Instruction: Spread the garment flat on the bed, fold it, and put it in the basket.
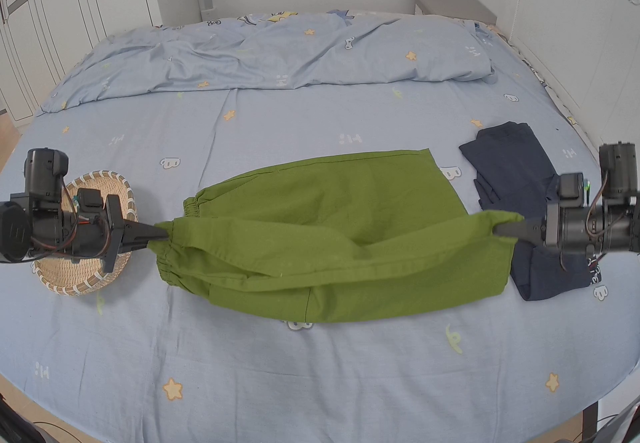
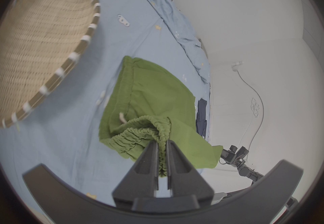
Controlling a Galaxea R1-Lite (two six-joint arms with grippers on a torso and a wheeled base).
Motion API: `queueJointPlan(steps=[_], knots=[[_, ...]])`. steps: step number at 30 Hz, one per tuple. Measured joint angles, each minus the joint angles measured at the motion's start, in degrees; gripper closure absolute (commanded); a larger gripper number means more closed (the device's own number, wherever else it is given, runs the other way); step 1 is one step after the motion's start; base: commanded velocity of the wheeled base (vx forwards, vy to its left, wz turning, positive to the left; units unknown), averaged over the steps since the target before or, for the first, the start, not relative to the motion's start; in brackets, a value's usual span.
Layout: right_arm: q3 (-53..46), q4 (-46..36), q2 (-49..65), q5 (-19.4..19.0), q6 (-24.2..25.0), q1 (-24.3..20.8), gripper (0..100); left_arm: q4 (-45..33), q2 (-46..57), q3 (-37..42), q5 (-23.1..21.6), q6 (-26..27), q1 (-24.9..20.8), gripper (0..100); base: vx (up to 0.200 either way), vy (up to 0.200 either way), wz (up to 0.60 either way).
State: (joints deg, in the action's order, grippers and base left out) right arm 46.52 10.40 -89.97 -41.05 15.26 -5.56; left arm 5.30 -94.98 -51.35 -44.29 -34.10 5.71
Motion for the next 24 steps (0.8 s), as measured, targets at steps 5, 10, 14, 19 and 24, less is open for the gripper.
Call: queueJointPlan(steps=[5,10,14,19,24], knots=[[10.1,-1.1,-3.7,0.1,0.1,-0.1,100,-0.4,-3.9,-6.0,0.1,-0.9,-2.5,100,0.0,0.0,0.0],[20.8,-3.8,-8.7,0.1,0.1,-0.3,100,-0.7,-7.1,-11.0,0.3,-1.3,-4.1,100,0.0,0.0,0.0],[27.7,-5.0,-13.1,0.1,-0.1,-0.5,100,-0.7,-9.4,-14.1,0.4,-1.3,-3.7,100,0.0,0.0,0.0],[33.3,-5.8,-17.6,0.1,-0.4,-0.3,100,-0.9,-12.3,-17.2,0.4,-1.3,-1.3,100,0.0,0.0,0.0],[36.4,-5.6,-21.1,0.1,-0.4,0.2,100,-0.6,-14.8,-18.8,0.6,-1.4,-0.1,100,0.0,0.0,0.0]])
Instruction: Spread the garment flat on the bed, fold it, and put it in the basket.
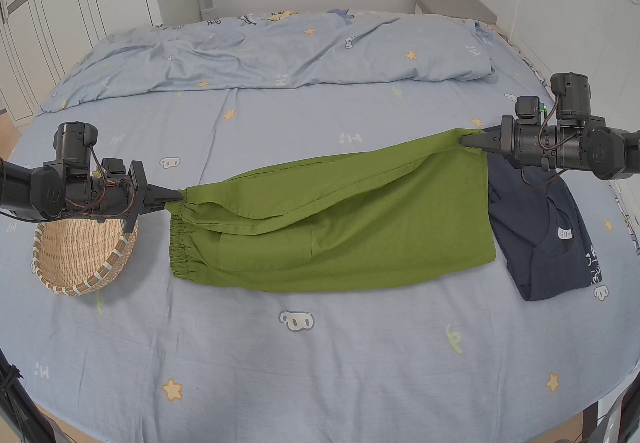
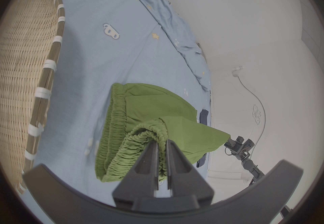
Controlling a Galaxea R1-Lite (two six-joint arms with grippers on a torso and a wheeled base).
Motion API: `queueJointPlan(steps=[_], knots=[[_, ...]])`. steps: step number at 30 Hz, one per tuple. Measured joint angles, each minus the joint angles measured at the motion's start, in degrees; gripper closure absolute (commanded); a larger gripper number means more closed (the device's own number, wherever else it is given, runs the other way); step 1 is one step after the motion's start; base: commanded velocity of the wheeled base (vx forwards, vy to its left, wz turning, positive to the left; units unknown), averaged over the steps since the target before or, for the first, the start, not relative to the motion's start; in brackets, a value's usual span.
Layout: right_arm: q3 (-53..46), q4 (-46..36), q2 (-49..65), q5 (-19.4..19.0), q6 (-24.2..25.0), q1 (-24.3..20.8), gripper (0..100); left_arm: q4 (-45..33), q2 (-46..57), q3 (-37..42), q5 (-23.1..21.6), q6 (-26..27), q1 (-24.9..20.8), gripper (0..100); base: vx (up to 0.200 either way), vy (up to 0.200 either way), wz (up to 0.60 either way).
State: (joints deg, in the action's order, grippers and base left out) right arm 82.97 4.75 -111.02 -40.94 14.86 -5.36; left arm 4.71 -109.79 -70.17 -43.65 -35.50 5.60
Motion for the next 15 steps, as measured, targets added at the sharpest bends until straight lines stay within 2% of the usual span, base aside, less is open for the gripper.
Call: queueJointPlan(steps=[4,9,15], knots=[[0.8,0.9,-1.2,-0.1,0.0,0.9,100,0.1,-1.1,-0.7,0.1,0.0,0.8,100,0.0,0.0,0.0],[-0.8,5.8,-1.6,-0.5,-0.2,1.3,100,0.2,-1.7,-1.2,0.0,0.1,2.0,100,0.0,0.0,0.0],[-5.3,20.7,-1.7,-0.7,0.5,1.5,100,0.4,-1.9,-1.1,-0.1,0.4,2.3,100,0.0,0.0,0.0]])
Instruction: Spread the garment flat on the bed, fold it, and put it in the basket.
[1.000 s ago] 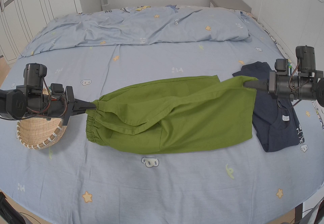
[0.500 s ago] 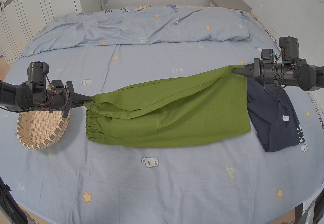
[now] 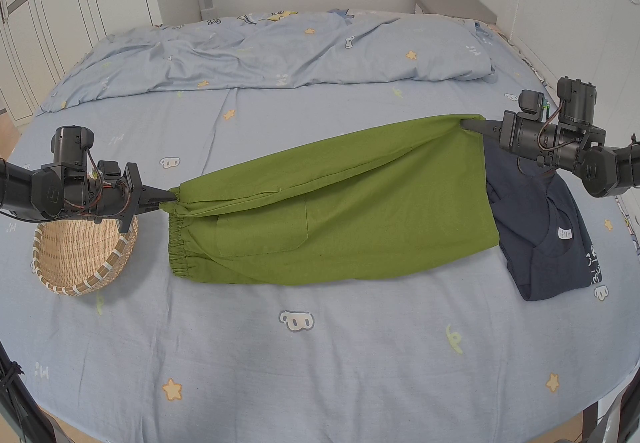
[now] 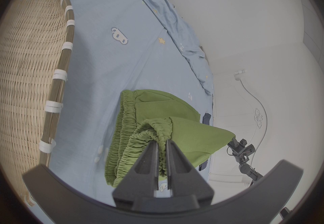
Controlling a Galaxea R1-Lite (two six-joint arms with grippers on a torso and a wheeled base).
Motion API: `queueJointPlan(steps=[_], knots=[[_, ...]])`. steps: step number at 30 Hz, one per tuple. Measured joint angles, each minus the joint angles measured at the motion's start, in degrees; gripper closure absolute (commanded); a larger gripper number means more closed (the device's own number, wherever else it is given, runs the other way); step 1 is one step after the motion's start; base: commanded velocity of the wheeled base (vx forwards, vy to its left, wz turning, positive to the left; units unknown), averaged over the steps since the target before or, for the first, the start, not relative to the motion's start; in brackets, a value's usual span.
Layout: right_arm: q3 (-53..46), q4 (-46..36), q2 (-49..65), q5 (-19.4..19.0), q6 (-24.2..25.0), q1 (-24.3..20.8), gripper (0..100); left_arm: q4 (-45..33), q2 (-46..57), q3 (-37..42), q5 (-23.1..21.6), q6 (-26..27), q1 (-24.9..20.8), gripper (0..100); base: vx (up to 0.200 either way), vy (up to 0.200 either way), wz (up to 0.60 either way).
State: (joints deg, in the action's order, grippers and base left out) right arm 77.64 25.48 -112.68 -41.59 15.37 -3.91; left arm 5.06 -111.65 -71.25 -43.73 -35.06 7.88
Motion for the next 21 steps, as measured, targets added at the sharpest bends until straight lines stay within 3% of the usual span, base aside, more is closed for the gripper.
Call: queueJointPlan(steps=[5,21], knots=[[-3.4,7.6,-0.2,0.3,2.6,0.1,100,1.5,-0.1,0.0,0.0,0.1,0.2,100,0.0,0.0,0.0],[0.0,7.9,-5.0,0.7,3.1,0.2,100,6.3,-1.7,-0.1,0.1,0.0,0.4,100,0.0,0.0,0.0]])
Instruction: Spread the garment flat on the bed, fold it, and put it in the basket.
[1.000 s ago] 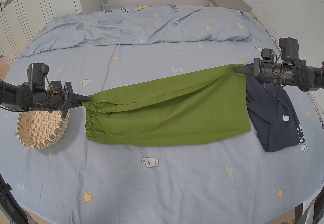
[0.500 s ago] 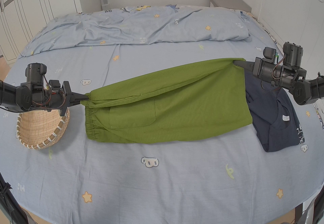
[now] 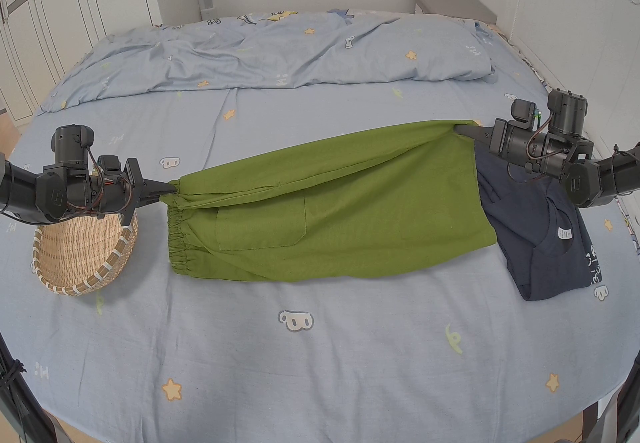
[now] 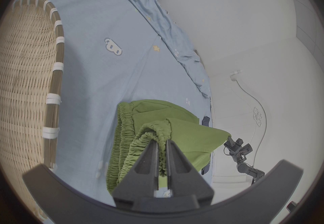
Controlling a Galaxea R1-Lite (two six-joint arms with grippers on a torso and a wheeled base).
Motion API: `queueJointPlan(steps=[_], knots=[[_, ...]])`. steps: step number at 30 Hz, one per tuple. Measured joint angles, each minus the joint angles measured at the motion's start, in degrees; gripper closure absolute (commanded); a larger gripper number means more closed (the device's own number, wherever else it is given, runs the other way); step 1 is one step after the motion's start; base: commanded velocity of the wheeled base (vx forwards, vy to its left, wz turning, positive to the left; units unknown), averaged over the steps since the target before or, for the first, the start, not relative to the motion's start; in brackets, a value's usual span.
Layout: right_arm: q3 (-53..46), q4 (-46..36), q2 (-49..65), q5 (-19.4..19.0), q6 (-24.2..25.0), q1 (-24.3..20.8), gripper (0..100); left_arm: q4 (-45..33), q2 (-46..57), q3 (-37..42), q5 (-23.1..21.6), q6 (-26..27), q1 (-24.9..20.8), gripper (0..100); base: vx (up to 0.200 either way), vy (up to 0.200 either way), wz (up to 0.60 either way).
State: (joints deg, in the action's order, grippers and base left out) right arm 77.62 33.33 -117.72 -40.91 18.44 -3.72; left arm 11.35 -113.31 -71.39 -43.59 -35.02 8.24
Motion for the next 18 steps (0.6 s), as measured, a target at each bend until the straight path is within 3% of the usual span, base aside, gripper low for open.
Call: queueJointPlan(steps=[16,17,18], knots=[[3.7,1.1,-6.0,0.3,0.0,0.1,100,3.2,-3.3,-0.9,0.1,-0.3,-0.5,100,0.0,0.0,0.0],[3.9,1.1,-6.2,0.4,0.0,0.0,0,3.2,-3.4,-1.0,0.1,-0.4,-0.6,0,0.0,0.0,0.0],[4.0,1.0,-6.5,0.5,0.0,-0.1,0,3.2,-3.6,-1.0,0.1,-0.4,-0.6,0,0.0,0.0,0.0]])
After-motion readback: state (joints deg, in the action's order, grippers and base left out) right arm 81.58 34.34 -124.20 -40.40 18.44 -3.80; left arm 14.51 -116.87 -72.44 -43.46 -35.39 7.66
